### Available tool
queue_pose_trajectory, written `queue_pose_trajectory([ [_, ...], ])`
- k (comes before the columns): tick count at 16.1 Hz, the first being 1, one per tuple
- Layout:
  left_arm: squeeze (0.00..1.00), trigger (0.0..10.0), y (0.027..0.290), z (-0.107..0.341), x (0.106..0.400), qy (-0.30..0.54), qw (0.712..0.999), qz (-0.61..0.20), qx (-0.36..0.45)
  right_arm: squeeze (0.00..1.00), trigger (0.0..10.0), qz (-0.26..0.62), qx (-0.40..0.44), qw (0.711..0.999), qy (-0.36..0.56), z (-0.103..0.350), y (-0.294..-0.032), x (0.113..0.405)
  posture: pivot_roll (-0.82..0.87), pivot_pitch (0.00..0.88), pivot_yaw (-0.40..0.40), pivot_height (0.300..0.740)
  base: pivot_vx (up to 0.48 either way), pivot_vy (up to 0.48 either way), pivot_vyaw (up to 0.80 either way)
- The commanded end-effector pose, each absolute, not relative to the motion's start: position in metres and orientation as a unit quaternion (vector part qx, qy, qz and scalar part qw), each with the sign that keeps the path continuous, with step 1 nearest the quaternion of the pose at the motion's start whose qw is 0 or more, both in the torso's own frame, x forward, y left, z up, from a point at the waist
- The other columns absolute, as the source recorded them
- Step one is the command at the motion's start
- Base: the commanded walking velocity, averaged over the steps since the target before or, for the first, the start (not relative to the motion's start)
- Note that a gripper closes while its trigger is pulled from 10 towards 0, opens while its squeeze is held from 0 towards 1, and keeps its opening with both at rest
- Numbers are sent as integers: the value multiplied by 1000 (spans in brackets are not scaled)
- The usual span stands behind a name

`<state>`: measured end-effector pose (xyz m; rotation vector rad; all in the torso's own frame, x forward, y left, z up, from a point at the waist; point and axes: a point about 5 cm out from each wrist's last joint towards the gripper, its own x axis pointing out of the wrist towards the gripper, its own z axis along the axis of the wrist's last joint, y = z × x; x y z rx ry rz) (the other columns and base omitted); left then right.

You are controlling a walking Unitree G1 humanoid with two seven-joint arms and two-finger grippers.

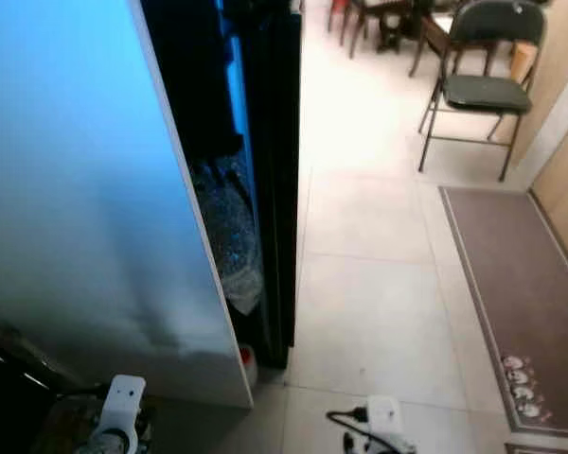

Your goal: Restocking fridge

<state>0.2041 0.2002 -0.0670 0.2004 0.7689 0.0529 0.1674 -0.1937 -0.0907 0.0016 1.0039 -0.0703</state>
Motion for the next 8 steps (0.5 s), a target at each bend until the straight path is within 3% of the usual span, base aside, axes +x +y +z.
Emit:
queue_pose_trajectory([
  [1,0,10000,209,-69,199,383,917,38,101,0,10000,-28,8,875,483,-92,-186,167,29,0,24,740,0,0,0],
  [8,0,10000,209,-69,199,382,918,43,94,0,10000,-27,10,877,479,-91,-186,168,26,0,23,740,0,0,0],
])
